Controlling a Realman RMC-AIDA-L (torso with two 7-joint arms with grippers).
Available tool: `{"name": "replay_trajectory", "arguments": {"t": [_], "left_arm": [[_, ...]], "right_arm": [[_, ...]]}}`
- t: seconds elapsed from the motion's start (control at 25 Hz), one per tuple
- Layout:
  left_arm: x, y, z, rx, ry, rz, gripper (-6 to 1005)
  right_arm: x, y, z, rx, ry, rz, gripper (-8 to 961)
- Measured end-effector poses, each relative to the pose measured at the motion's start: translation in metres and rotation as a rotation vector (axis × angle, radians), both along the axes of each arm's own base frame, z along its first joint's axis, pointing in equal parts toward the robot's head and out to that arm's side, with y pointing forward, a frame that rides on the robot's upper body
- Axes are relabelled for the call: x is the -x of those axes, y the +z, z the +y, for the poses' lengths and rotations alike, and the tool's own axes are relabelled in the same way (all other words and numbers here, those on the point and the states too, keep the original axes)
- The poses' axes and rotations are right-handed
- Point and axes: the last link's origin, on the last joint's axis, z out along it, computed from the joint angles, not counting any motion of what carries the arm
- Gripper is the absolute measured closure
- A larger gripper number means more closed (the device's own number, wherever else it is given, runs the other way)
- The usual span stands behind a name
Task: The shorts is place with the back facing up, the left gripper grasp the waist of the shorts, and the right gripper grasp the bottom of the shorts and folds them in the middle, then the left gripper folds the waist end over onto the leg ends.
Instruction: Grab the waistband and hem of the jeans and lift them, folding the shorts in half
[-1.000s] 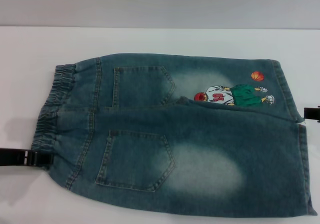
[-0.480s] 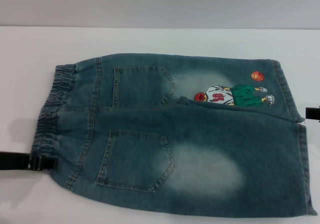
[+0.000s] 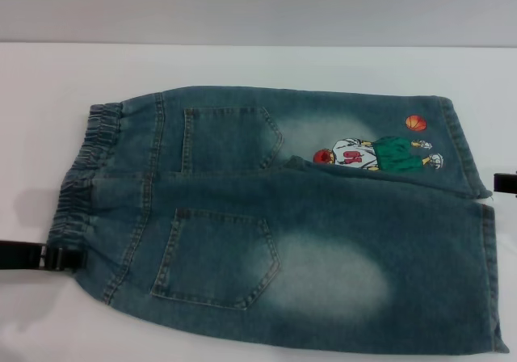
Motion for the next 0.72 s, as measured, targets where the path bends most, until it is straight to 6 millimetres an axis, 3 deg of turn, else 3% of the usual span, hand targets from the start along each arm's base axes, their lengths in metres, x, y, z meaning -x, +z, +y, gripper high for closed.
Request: {"name": "replay_trajectory", "arguments": {"t": [0.72], "left_arm": [[-0.0031,-0.0029,0.0029,0.026,0.016,-0.005,339]], "right_arm": [[-0.0016,0.0024,0.0004,-0.001,0.001,-0.012,271]]}}
